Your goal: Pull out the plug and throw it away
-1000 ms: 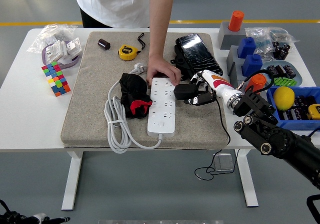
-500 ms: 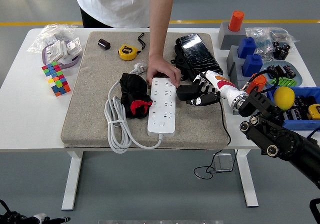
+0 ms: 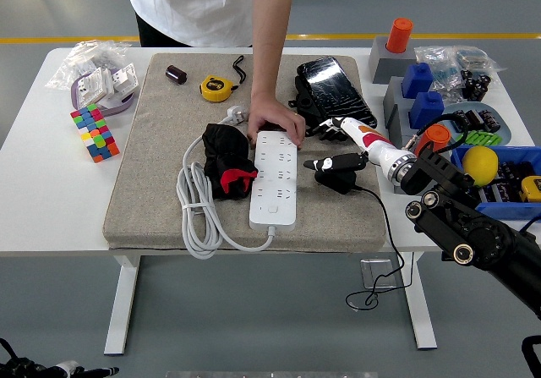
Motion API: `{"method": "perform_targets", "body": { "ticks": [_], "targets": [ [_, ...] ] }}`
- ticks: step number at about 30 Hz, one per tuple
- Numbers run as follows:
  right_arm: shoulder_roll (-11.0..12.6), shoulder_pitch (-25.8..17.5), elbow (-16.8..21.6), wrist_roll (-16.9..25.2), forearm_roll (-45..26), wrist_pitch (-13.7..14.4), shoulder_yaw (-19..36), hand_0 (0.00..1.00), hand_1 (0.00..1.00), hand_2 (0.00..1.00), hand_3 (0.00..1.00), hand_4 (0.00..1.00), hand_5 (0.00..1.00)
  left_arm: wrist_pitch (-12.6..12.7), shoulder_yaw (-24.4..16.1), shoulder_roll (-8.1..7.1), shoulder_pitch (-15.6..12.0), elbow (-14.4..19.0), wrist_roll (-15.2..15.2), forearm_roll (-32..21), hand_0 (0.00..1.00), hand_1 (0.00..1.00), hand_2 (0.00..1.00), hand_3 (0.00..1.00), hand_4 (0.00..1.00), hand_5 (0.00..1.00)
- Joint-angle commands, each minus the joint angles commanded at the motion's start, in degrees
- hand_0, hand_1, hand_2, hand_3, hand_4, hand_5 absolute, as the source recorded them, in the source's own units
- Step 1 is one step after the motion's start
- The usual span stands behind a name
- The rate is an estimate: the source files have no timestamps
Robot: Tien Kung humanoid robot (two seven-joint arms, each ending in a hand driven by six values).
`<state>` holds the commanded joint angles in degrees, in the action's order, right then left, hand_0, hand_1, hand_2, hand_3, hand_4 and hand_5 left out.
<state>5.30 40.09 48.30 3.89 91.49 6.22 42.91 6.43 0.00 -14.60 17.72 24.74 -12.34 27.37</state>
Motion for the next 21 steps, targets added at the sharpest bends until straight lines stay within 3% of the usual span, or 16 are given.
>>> {"method": "perform_targets", "body": {
  "ticks": [3,4,9,10,15,16,21],
  "targets": [
    [0.5,-0.8,2.7,-0.7,0.3,-1.6,1.4,0.774,0.747,0.733,0.779,0.998,0.523,0.0,0.0,0.01,0.1,0.0,0.0,0.0,0.537,0.674,0.698,0.664,0.829,0.636],
    [1.0,-1.4,4.3,-1.2,0.3,-2.6,2.3,0.854,0.844,0.819,0.835,0.998,0.560,0.0,0.0,0.00,0.1,0.0,0.1,0.0,0.538,0.674,0.699,0.663,0.827,0.636],
    [3.9,-4.5,12.7,-2.8,-0.1,-4.4,4.7,0.854,0.844,0.819,0.835,0.998,0.560,0.1,0.0,-0.04,0.0,0.0,0.2,-0.5,0.538,0.674,0.699,0.663,0.827,0.636],
    [4.2,-4.9,14.1,-3.1,-0.1,-4.5,4.9,0.747,0.750,0.755,0.834,0.998,0.489,0.1,0.0,-0.05,0.0,0.0,0.2,-0.5,0.538,0.674,0.698,0.664,0.826,0.634],
    [7.3,-8.2,23.5,-6.7,0.7,-7.8,5.4,0.747,0.750,0.755,0.834,0.998,0.489,0.0,0.0,-0.08,-0.1,0.0,0.2,-0.6,0.538,0.674,0.698,0.664,0.826,0.634],
    [7.6,-8.5,24.9,-7.3,0.8,-8.7,5.3,0.109,0.138,0.249,0.792,0.658,0.008,0.0,0.0,-0.08,-0.1,0.0,0.2,-0.5,0.538,0.674,0.699,0.663,0.827,0.636],
    [8.8,-10.2,30.8,-10.6,1.6,-13.8,4.4,0.109,0.138,0.249,0.792,0.658,0.008,0.0,0.0,0.00,-0.1,0.0,0.1,-0.2,0.538,0.674,0.699,0.663,0.827,0.636]
  ]
}}
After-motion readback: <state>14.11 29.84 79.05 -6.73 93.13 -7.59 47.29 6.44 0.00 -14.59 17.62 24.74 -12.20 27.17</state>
